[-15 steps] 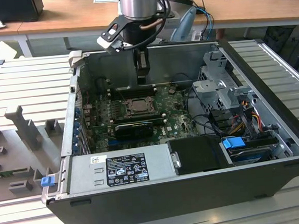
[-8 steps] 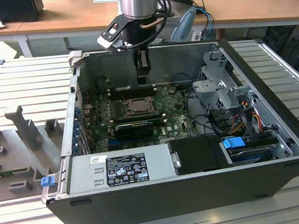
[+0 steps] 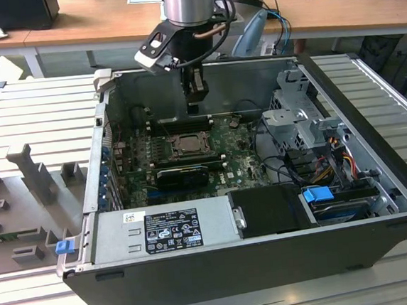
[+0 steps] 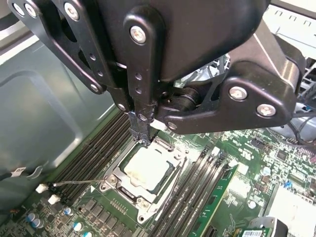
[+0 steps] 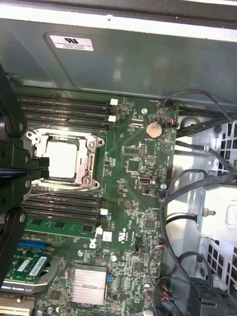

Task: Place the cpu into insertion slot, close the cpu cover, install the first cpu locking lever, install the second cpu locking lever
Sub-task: 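Install the first cpu locking lever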

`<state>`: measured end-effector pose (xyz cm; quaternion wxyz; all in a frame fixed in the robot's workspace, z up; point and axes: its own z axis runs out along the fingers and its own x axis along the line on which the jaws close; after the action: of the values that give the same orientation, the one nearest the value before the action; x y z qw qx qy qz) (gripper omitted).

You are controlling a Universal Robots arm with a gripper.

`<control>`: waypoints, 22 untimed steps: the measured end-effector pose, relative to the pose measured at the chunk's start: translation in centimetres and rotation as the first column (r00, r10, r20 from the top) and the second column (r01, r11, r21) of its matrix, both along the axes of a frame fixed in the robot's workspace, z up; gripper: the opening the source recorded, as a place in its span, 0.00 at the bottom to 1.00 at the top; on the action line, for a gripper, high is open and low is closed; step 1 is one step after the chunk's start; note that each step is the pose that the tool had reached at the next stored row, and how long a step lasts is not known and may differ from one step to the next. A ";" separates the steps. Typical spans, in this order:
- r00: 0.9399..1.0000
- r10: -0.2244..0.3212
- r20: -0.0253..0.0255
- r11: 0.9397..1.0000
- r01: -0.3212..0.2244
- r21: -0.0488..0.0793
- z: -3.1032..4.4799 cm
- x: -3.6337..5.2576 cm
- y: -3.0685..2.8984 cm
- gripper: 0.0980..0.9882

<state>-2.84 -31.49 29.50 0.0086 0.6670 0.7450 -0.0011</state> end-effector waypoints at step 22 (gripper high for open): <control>0.988 0.156 0.000 0.988 -0.156 0.000 0.00 0.00 0.00 0.01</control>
<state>-2.84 -31.49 29.50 0.0087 0.6064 0.7951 -0.0005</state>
